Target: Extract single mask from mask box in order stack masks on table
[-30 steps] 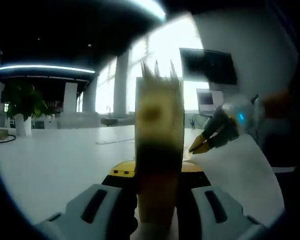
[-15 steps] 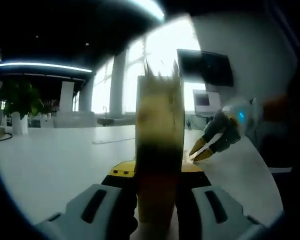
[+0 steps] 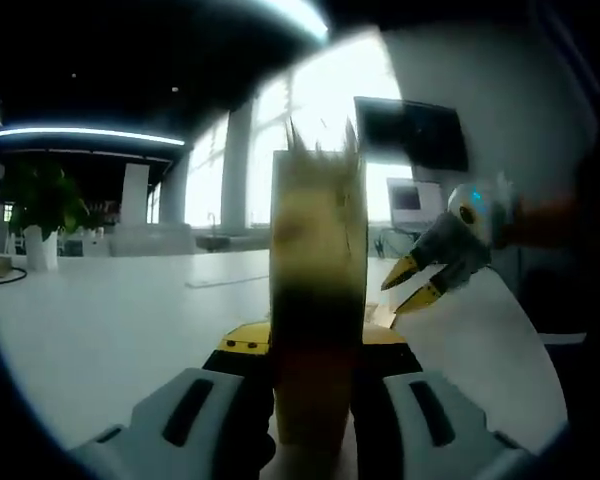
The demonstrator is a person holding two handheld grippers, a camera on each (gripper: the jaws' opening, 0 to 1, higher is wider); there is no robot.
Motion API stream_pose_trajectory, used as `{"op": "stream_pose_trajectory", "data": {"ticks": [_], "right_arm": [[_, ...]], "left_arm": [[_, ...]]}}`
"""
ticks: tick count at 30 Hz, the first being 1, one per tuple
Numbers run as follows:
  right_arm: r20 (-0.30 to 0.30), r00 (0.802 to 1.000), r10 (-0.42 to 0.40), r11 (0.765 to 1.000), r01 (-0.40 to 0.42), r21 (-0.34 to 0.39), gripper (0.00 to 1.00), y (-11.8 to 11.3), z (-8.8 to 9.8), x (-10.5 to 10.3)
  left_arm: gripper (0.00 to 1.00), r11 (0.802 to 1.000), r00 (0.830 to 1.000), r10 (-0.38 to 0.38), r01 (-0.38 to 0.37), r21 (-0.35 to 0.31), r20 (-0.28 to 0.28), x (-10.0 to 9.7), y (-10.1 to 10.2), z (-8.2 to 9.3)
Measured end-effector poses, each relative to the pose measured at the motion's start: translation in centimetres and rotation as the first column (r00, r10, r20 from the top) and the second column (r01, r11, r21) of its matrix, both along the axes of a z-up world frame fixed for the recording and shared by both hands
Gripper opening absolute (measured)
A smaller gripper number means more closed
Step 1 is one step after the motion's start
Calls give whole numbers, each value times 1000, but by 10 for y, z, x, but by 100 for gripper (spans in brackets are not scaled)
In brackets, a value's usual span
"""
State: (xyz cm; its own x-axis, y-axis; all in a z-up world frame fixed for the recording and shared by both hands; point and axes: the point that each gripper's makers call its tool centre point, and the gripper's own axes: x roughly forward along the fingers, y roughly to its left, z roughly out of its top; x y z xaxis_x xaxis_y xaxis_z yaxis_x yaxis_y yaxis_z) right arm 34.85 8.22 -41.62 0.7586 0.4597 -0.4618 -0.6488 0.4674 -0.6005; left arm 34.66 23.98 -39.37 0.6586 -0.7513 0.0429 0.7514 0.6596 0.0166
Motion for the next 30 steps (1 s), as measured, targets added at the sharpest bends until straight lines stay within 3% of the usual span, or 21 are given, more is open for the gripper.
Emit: {"op": "stream_pose_trajectory", "data": {"ticks": [2, 6, 7, 10, 12, 13, 17, 21, 23, 25, 27, 30], "right_arm": [[-8, 999, -34, 994, 34, 103, 18, -3, 6, 2], [-40, 997, -59, 957, 68, 283, 19, -4, 13, 4], [-67, 996, -63, 939, 82, 333, 19, -5, 12, 1], [-75, 994, -74, 884, 100, 457, 18, -6, 18, 0], [-63, 996, -64, 866, 87, 493, 18, -5, 21, -5], [-72, 995, -73, 838, 100, 536, 18, -7, 23, -7], [-63, 997, -49, 794, 78, 603, 17, -9, 24, -16], [-87, 996, -17, 717, 72, 694, 10, -4, 20, -27], [-75, 997, -28, 707, 73, 703, 0, -4, 19, -31], [-71, 997, -28, 703, 70, 708, 0, -6, 15, -29], [-105, 994, -16, 703, 86, 706, 0, -4, 10, -31], [-80, 996, -35, 705, 82, 705, 0, -5, 13, -34]], "left_arm": [[20, 1000, 1000, 1, -1, -1, -2, 1, 1, 0], [20, 1000, 1000, 1, -1, -4, -6, 1, 1, 0], [20, 1000, 1000, 2, -2, -4, -7, 1, 1, 0], [20, 1000, 1000, 3, -3, -4, -7, 0, 0, -1], [20, 1000, 1000, 6, -6, -2, -6, 1, 1, -1], [20, 1000, 1000, 7, -7, -1, -5, 1, 1, -1], [20, 1000, 1000, 9, -9, 2, -4, 1, 1, -1], [20, 1000, 1000, 10, -10, 3, -3, 1, 1, -1], [20, 1000, 1000, 11, -11, 3, -2, 0, 1, -1], [20, 1000, 1000, 11, -11, 3, -2, -1, 0, -1], [20, 1000, 1000, 11, -11, 3, -2, -1, 0, -1], [20, 1000, 1000, 11, -11, 3, -3, -1, 0, -1]]}}
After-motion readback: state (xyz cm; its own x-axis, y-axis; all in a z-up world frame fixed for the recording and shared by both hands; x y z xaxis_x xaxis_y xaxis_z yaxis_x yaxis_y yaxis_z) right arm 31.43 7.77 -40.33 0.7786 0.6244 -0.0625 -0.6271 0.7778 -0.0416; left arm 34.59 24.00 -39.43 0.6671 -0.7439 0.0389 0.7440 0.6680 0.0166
